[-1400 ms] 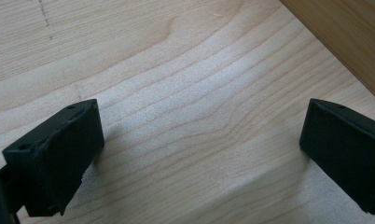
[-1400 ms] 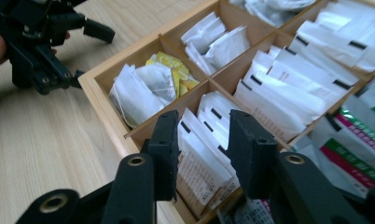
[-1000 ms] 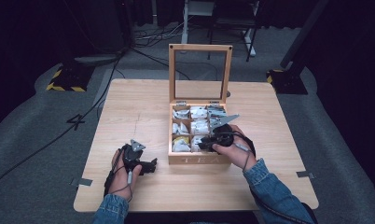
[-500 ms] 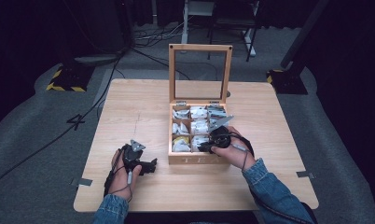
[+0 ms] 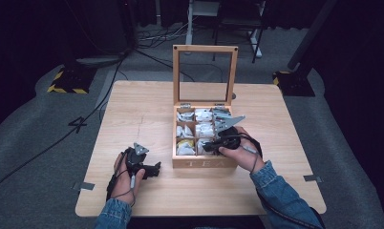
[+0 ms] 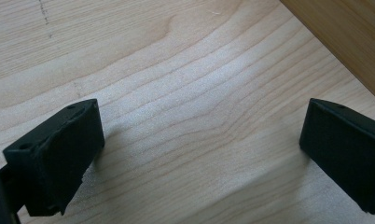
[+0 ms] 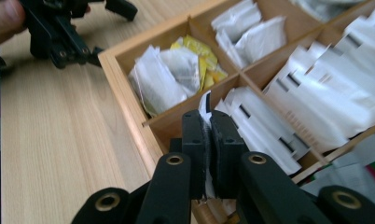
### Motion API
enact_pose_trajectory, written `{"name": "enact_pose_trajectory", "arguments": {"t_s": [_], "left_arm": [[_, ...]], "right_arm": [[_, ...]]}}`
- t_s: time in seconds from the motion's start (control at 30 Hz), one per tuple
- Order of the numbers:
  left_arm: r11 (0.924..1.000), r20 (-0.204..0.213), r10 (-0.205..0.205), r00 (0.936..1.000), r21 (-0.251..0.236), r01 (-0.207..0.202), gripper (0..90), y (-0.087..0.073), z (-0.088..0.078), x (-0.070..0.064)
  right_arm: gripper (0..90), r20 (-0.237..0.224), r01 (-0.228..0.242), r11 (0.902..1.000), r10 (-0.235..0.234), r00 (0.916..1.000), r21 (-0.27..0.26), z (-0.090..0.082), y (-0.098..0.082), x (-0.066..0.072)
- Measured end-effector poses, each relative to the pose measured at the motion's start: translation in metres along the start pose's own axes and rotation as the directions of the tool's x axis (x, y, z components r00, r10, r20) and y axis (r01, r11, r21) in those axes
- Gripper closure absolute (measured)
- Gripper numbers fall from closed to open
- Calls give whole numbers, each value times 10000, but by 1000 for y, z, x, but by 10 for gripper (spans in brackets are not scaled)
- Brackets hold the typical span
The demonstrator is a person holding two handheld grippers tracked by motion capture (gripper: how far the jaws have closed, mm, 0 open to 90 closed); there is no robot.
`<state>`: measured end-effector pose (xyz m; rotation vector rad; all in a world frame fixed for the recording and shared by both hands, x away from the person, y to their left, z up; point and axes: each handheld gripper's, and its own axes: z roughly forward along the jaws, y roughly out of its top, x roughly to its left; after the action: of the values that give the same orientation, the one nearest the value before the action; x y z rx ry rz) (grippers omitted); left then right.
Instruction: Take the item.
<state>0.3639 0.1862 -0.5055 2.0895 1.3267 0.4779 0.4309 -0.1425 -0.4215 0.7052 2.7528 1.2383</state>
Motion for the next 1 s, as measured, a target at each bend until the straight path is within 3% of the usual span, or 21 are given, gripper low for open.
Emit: {"name": "enact_pose_trajectory", "arguments": {"t_s": [0.07,0.37,0.6,0.87,1.0], "left_arm": [[10000,0,-3,10000,-4,3,2,0,0,0],[10000,0,4,10000,1,-4,2,0,0,0],[10000,-38,-30,10000,-21,29,1,0,0,0],[10000,-57,-46,10000,-12,46,0,1,0,-1],[10000,-53,-46,10000,-13,46,0,1,0,-1]], "right_arm": [[865,54,30,9993,-28,10000,-376,-7,2,1],[864,149,-96,9935,114,9998,-1133,-20,6,4],[865,395,-65,9822,141,9991,-1880,-41,8,9],[865,656,-131,9727,291,9974,-2316,-59,5,9],[865,945,-329,9650,593,9938,-2602,-74,-1,4]]}}
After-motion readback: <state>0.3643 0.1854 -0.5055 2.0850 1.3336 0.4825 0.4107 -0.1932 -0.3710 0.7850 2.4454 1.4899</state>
